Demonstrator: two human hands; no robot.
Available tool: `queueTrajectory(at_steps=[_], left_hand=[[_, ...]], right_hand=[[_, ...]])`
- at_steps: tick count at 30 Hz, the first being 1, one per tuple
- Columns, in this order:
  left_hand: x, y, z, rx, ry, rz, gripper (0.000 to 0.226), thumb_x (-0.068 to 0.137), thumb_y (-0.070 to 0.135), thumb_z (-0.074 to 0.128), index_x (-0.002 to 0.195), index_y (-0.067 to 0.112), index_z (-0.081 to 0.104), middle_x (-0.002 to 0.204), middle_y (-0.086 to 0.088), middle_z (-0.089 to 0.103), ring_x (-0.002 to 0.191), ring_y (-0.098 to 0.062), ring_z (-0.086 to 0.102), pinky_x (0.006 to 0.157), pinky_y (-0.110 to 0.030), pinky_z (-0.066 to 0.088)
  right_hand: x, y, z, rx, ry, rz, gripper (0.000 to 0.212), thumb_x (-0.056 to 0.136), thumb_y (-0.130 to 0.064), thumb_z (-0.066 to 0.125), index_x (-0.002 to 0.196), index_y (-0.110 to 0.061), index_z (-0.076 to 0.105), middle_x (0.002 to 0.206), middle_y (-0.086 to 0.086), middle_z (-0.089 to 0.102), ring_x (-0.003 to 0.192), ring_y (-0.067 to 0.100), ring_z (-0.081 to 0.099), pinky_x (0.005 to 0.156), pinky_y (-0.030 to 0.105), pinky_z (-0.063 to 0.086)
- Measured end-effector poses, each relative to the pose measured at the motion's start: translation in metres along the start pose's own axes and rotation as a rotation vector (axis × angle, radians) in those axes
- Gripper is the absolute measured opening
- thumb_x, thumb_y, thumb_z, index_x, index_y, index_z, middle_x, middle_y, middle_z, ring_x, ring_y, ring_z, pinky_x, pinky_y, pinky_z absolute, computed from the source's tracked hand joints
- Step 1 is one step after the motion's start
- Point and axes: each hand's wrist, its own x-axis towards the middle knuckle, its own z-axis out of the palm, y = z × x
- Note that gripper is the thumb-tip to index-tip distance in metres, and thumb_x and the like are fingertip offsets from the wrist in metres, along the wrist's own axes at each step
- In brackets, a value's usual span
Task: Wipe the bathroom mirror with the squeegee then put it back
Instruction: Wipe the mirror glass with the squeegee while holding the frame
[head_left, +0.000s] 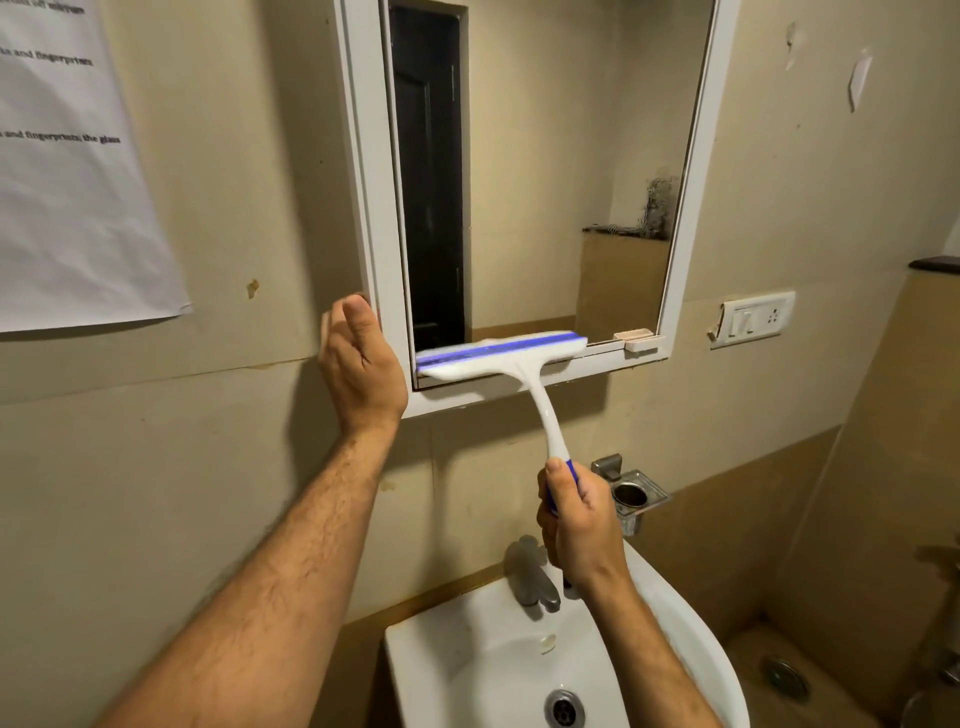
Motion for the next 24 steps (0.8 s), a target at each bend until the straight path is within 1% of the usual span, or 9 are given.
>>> queueTrajectory(at_steps=[2, 4, 5, 7, 9, 11, 14, 20, 24], left_hand=[[0.006, 0.011, -0.001, -0.019, -0.021, -0.003, 0.061, 0.095, 0.046, 0.016, 0.095, 0.003, 0.059, 0.096, -0.012, 0.063, 0.088, -0.017, 0.051, 0.076, -0.012, 0.032], [0.017, 0.023, 0.001, -0.035, -0.024, 0.025, 0.055, 0.098, 0.04, 0.02, 0.103, 0.001, 0.059, 0.102, -0.014, 0.061, 0.086, -0.002, 0.045, 0.077, 0.005, 0.024], [0.024, 0.029, 0.003, -0.046, -0.028, 0.039, 0.05, 0.099, 0.037, 0.024, 0.105, 0.001, 0.058, 0.104, -0.014, 0.06, 0.082, 0.005, 0.04, 0.074, 0.01, 0.021], [0.04, 0.04, 0.007, -0.08, -0.033, 0.05, 0.046, 0.098, 0.039, 0.027, 0.108, 0.005, 0.057, 0.106, -0.011, 0.058, 0.077, 0.008, 0.041, 0.072, 0.009, 0.023], [0.054, 0.05, 0.013, -0.104, -0.035, 0.055, 0.047, 0.097, 0.044, 0.027, 0.113, 0.009, 0.056, 0.108, -0.005, 0.057, 0.082, 0.014, 0.045, 0.072, 0.009, 0.025], [0.063, 0.055, 0.018, -0.11, -0.049, 0.046, 0.051, 0.099, 0.044, 0.026, 0.12, 0.008, 0.055, 0.114, -0.003, 0.056, 0.086, 0.022, 0.04, 0.073, 0.014, 0.019], [0.064, 0.054, 0.023, -0.117, -0.043, 0.014, 0.053, 0.101, 0.041, 0.026, 0.126, 0.004, 0.053, 0.126, -0.012, 0.057, 0.094, 0.014, 0.032, 0.072, 0.016, 0.014], [0.06, 0.053, 0.023, -0.131, -0.043, -0.009, 0.053, 0.101, 0.041, 0.025, 0.13, 0.004, 0.051, 0.13, -0.01, 0.056, 0.102, 0.007, 0.035, 0.071, 0.017, 0.017], [0.059, 0.053, 0.024, -0.125, -0.023, -0.003, 0.052, 0.102, 0.038, 0.026, 0.126, 0.002, 0.053, 0.126, -0.013, 0.058, 0.097, 0.012, 0.033, 0.073, 0.017, 0.017]], right_hand=[[0.009, -0.014, 0.002, 0.023, 0.004, -0.019, 0.036, 0.101, -0.032, 0.043, 0.072, -0.01, 0.047, 0.05, -0.001, 0.035, 0.041, 0.011, 0.028, 0.039, 0.022, 0.025], [0.017, -0.024, 0.006, 0.034, -0.006, -0.03, 0.036, 0.1, -0.036, 0.043, 0.075, -0.01, 0.049, 0.05, -0.003, 0.037, 0.039, 0.009, 0.03, 0.038, 0.021, 0.027], [0.018, -0.025, 0.008, 0.044, -0.01, -0.031, 0.036, 0.1, -0.036, 0.043, 0.076, -0.01, 0.049, 0.05, -0.003, 0.037, 0.039, 0.009, 0.03, 0.038, 0.021, 0.027], [0.016, -0.019, 0.01, 0.05, -0.012, -0.026, 0.037, 0.1, -0.034, 0.044, 0.073, -0.009, 0.048, 0.05, -0.001, 0.035, 0.04, 0.01, 0.03, 0.039, 0.022, 0.026], [0.006, -0.005, 0.01, 0.055, -0.011, -0.019, 0.038, 0.101, -0.029, 0.044, 0.069, -0.009, 0.045, 0.051, 0.002, 0.032, 0.043, 0.014, 0.027, 0.04, 0.024, 0.023], [-0.003, 0.007, 0.008, 0.056, -0.01, -0.005, 0.037, 0.101, -0.024, 0.045, 0.067, -0.008, 0.043, 0.053, 0.004, 0.029, 0.046, 0.016, 0.026, 0.041, 0.026, 0.021], [-0.003, 0.005, 0.004, 0.049, 0.0, -0.004, 0.036, 0.101, -0.024, 0.045, 0.068, -0.009, 0.043, 0.052, 0.001, 0.03, 0.046, 0.015, 0.026, 0.04, 0.024, 0.022], [0.025, -0.033, 0.014, 0.073, 0.004, -0.064, 0.035, 0.099, -0.037, 0.043, 0.074, -0.013, 0.048, 0.05, -0.004, 0.038, 0.04, 0.009, 0.031, 0.037, 0.021, 0.029], [0.017, -0.012, 0.018, 0.104, -0.013, -0.058, 0.036, 0.099, -0.034, 0.046, 0.069, -0.015, 0.046, 0.05, -0.005, 0.036, 0.041, 0.011, 0.031, 0.039, 0.022, 0.028]])
